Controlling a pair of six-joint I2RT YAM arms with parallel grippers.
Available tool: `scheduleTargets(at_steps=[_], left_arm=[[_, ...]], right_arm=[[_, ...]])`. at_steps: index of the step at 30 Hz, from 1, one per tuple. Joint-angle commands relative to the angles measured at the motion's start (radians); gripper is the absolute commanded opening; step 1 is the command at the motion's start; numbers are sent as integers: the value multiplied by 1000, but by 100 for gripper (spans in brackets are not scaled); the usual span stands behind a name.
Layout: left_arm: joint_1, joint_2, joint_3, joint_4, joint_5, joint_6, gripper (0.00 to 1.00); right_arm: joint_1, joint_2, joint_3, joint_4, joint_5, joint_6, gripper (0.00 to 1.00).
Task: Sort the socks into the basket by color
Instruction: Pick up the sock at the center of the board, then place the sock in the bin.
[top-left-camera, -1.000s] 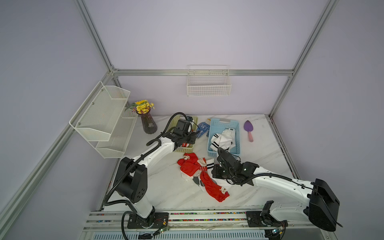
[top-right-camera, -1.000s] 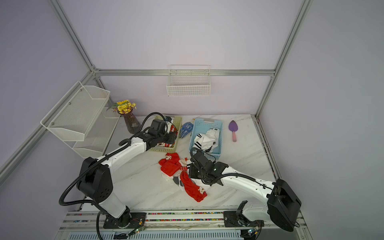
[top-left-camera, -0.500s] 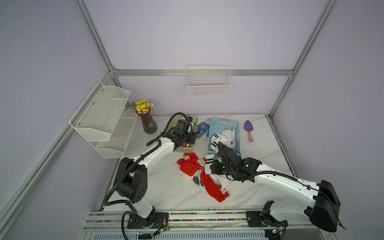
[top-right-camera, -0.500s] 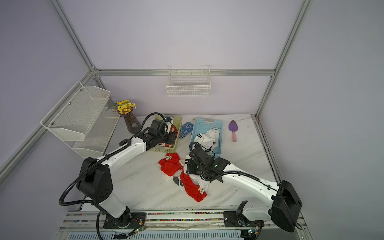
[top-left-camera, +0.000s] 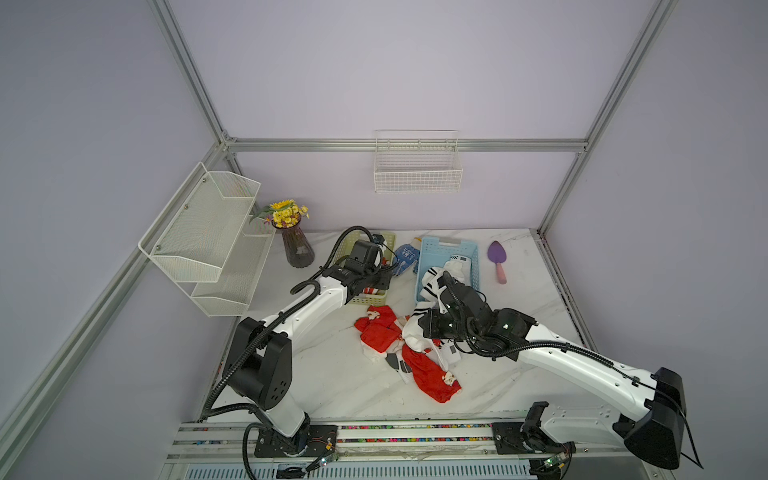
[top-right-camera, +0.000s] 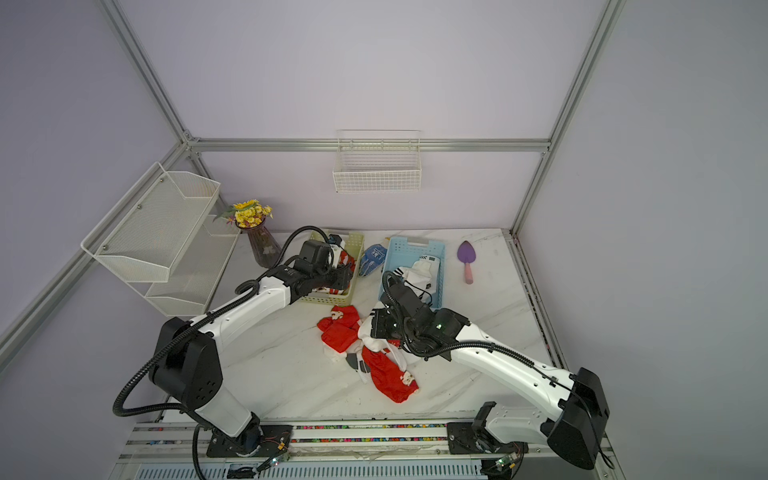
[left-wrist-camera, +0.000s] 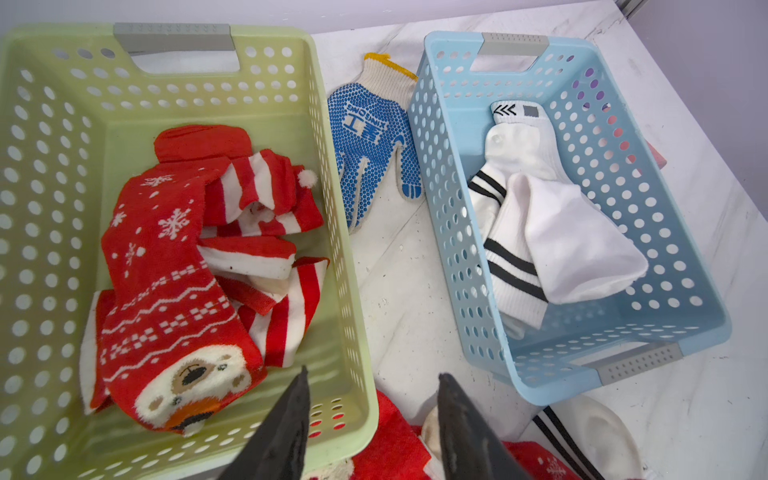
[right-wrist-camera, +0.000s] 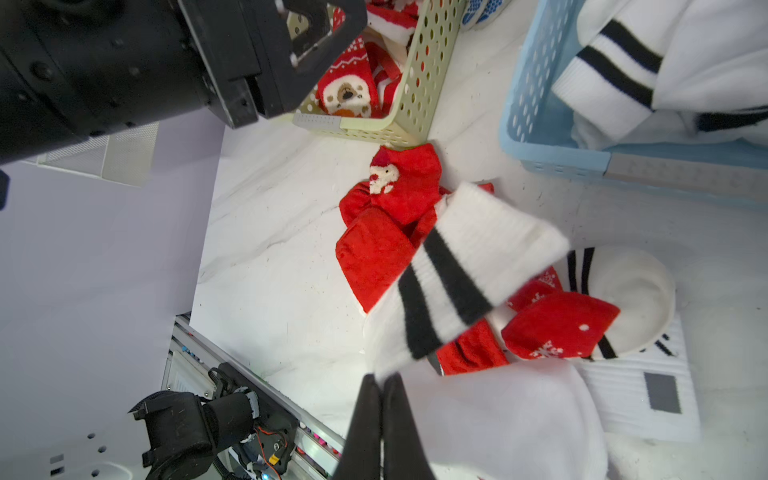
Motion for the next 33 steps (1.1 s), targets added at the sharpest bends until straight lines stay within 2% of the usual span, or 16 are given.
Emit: scheduleTargets(at_steps=[1, 11, 24, 33], left_arm=[[-7, -50, -16, 34, 12, -13, 50], [-12, -41, -35, 55, 29, -42, 50], [-22, -49, -62, 55, 28, -36, 49], [-23, -41, -69, 59, 26, -42, 49]], right_arm=[[3, 4, 71, -34, 53, -31, 3], [-48, 50, 222, -105, 95, -138, 3], [-247, 150, 399, -119, 27, -277, 2], [-359, 226, 439, -97, -3, -347, 2]])
